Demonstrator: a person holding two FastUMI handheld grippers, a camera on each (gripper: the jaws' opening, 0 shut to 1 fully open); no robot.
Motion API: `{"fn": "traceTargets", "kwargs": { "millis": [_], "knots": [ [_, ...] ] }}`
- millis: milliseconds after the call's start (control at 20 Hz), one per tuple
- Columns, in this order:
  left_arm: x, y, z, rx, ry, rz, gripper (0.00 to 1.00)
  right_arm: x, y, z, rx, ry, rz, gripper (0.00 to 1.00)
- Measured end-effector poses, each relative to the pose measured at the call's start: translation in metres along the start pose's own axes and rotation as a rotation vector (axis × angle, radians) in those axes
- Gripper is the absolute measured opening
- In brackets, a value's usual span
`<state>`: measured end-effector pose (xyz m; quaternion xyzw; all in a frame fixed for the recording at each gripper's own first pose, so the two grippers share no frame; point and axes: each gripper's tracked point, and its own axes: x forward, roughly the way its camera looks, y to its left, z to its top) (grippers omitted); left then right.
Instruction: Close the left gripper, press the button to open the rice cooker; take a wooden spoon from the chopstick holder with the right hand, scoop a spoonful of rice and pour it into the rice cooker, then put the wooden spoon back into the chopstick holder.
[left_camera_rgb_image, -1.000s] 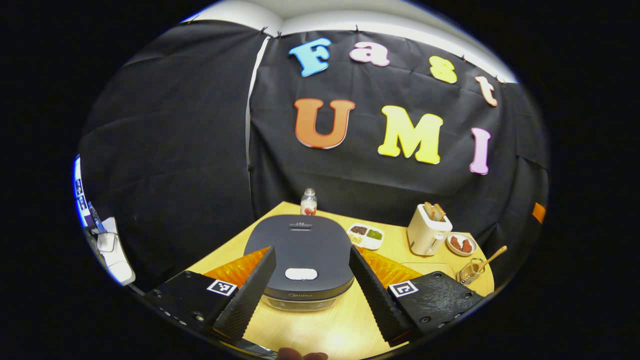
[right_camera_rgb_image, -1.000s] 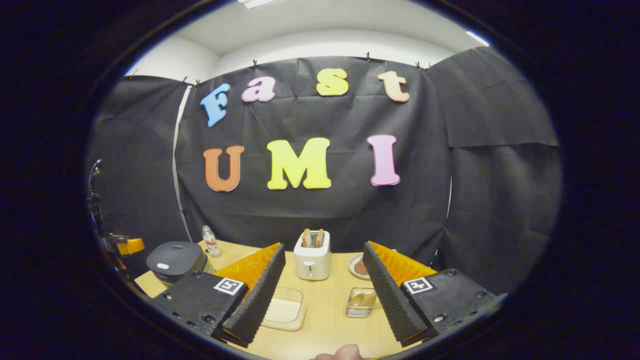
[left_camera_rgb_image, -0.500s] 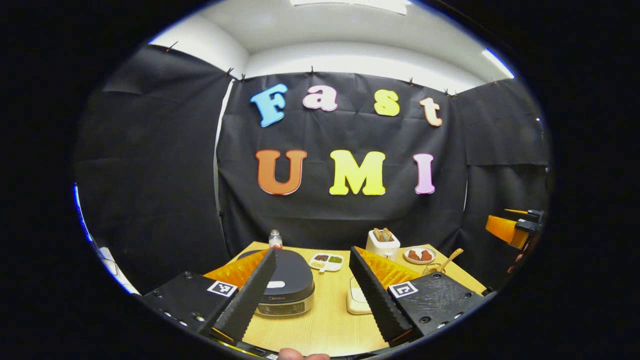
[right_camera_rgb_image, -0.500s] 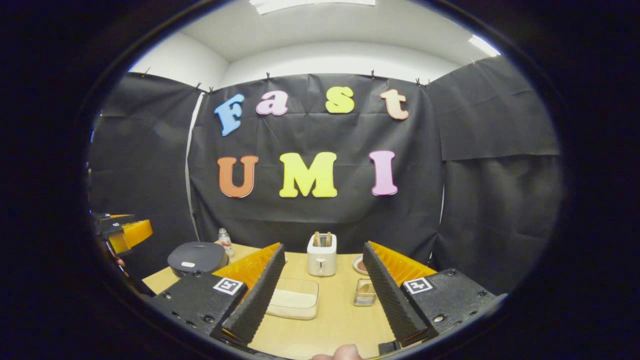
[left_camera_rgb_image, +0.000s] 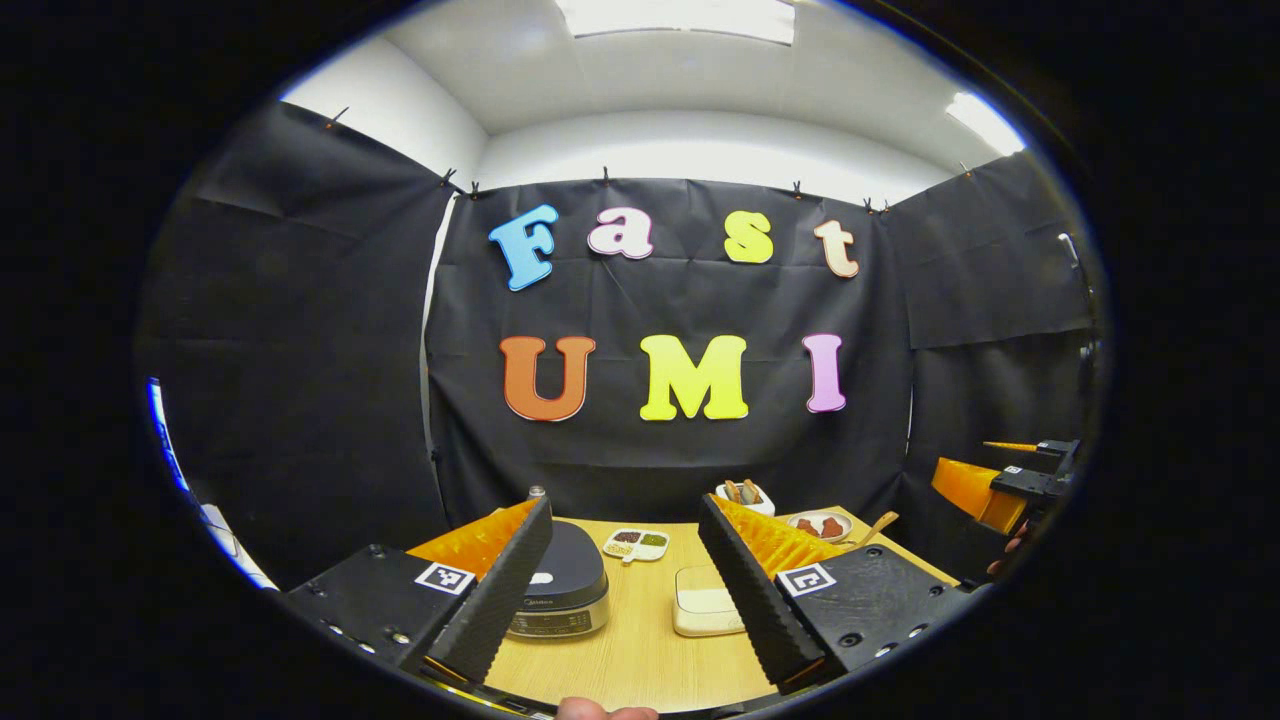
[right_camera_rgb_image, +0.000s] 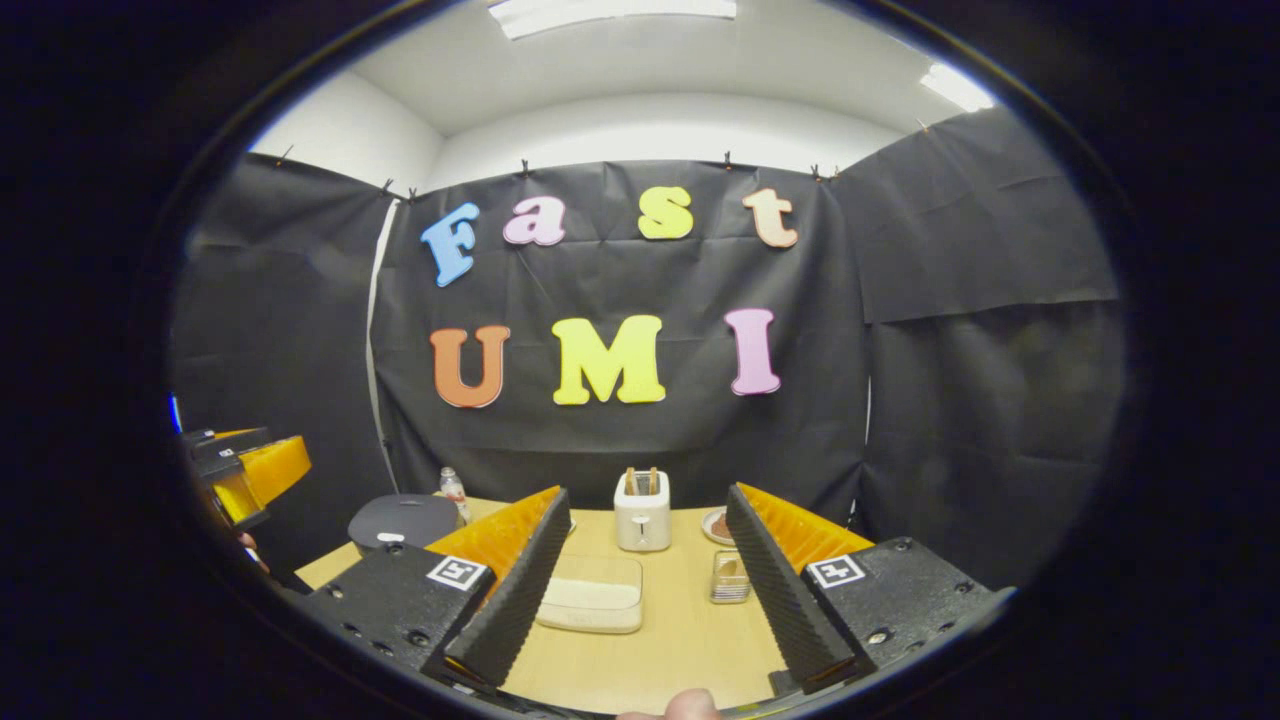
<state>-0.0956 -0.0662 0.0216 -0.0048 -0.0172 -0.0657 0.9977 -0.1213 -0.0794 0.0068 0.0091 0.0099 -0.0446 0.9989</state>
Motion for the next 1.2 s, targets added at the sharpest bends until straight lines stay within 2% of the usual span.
{"fn": "traceTargets", "kwargs": {
  "millis": [100,150,300,450,500,550,600,700,800,900,950,1200],
  "knots": [
    [-0.005,-0.006,-0.001,0.005,0.005,-0.010,0.95,-0.004,0.003,-0.006,-0.013,0.014,0.001,0.97],
    [-0.003,-0.009,-0.001,0.007,0.003,-0.014,0.95,-0.007,0.004,-0.008,-0.013,0.019,0.005,1.00],
    [-0.009,-0.024,-0.003,0.010,0.000,-0.033,0.95,-0.014,0.004,-0.009,-0.017,0.021,0.003,0.97],
    [-0.016,-0.041,-0.004,0.022,-0.002,-0.064,0.95,-0.020,0.003,-0.006,-0.021,0.018,0.004,1.00],
    [-0.016,-0.045,-0.004,0.025,-0.003,-0.071,0.95,-0.020,0.002,-0.005,-0.022,0.014,0.001,0.97],
    [-0.018,-0.049,-0.004,0.027,-0.007,-0.076,0.95,-0.021,0.001,-0.003,-0.023,0.013,0.000,1.00],
    [-0.018,-0.050,-0.003,0.030,-0.010,-0.078,0.95,-0.022,0.001,-0.004,-0.023,0.013,0.002,0.97],
    [-0.018,-0.051,0.000,0.040,-0.017,-0.077,0.94,-0.021,0.002,-0.003,-0.025,0.011,0.004,1.00],
    [-0.017,-0.051,0.002,0.037,-0.021,-0.072,0.95,-0.022,0.001,-0.004,-0.026,0.013,0.000,0.97],
    [-0.020,-0.049,0.000,0.032,-0.021,-0.070,0.95,-0.022,0.001,-0.005,-0.030,0.016,0.001,1.00],
    [-0.019,-0.049,0.001,0.034,-0.023,-0.067,0.95,-0.021,0.001,-0.004,-0.029,0.014,0.001,0.97],
    [-0.015,-0.047,0.001,0.036,-0.029,-0.066,0.95,-0.019,0.002,-0.004,-0.027,0.008,-0.008,0.97]
  ]
}}
